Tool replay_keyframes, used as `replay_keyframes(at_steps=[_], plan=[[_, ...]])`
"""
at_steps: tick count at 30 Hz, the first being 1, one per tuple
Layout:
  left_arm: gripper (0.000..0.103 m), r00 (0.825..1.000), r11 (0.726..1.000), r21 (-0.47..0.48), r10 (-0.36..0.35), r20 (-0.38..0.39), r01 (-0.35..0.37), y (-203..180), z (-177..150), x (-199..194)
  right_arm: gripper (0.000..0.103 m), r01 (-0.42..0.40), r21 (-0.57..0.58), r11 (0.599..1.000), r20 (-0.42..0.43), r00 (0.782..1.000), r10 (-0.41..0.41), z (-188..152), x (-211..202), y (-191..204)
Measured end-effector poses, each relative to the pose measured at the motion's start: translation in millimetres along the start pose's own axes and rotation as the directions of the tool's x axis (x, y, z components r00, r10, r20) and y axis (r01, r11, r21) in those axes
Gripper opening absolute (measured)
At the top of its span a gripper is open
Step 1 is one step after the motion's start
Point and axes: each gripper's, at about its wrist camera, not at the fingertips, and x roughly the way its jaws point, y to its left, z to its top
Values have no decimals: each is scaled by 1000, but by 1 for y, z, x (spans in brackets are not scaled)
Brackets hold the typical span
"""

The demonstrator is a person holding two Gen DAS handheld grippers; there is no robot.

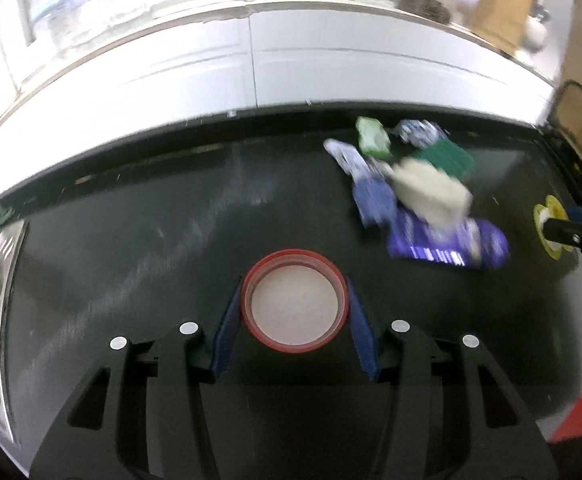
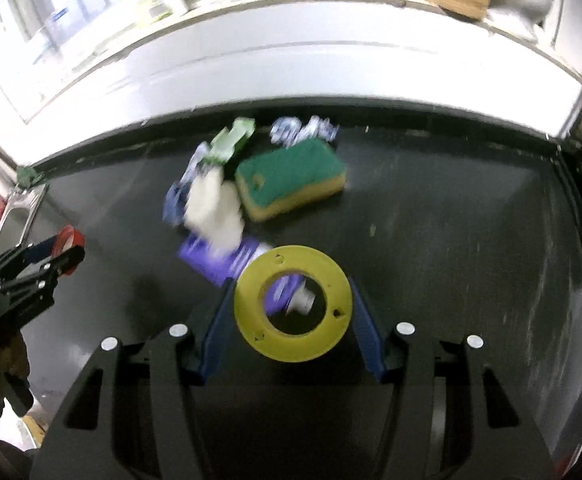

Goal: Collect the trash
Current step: 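Grasp the red-rimmed lid with the left tool while the right tool grasps the yellow tape roll, then carry lid and tape roll to the black bin and open both tools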

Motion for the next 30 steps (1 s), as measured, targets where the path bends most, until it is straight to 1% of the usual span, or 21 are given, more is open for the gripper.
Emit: replay_keyframes(at_steps=[1,2,4,6,9,13,16,21,22,24,25,26,27,28,29,30], plan=[[49,1000,1000,5,-3,-5,3,-5,-14,-8,55,-3,1,1000,-5,1000,3,-7,-2,2],[49,1000,1000,9,-6,-9,6,-13,-21,-9,55,-7,3,1000,-14,1000,7,-19,-6,5],[49,1000,1000,20,-13,-15,13,-17,-40,-20,55,-11,3,1000,-26,1000,12,-36,-10,11],[49,1000,999,32,-16,-20,17,-18,-51,-23,55,-13,-3,1000,-38,999,13,-52,-16,19],[49,1000,999,38,-11,-17,12,-17,-63,-34,55,-19,-12,1000,-48,999,18,-62,-19,27],[49,1000,1000,19,1,2,-1,-8,-73,-47,55,-31,-38,999,-36,999,30,-64,-28,43],[49,999,1000,-7,26,20,-26,5,-81,-57,55,-54,-74,996,-29,998,52,-60,-31,59],[49,994,989,-107,105,36,-101,47,-106,-86,55,-130,-188,973,-39,991,125,-51,-30,118],[49,992,985,-128,122,36,-116,56,-111,-91,55,-152,-221,963,-47,988,145,-50,-30,134],[49,985,968,-190,170,29,-161,78,-129,-106,55,-196,-285,938,-68,980,184,-50,-29,167],[49,981,958,-220,194,24,-184,87,-139,-113,55,-229,-324,918,-88,973,212,-52,-28,190],[49,975,943,-258,222,13,-212,98,-153,-122,55,-256,-353,900,-105,967,234,-53,-27,207],[49,970,929,-289,243,2,-232,106,-163,-129,55,-291,-393,872,-129,957,261,-57,-26,231],[49,962,906,-333,272,-12,-260,118,-180,-140,55,-312,-418,853,-144,950,277,-61,-26,247],[49,957,889,-363,290,-24,-278,125,-191,-147,55,-338,-450,826,-164,941,296,-66,-26,267],[49,951,871,-392,308,-37,-298,132,-204,-155,55,-374,-486,790,-194,927,320,-72,-27,292]])
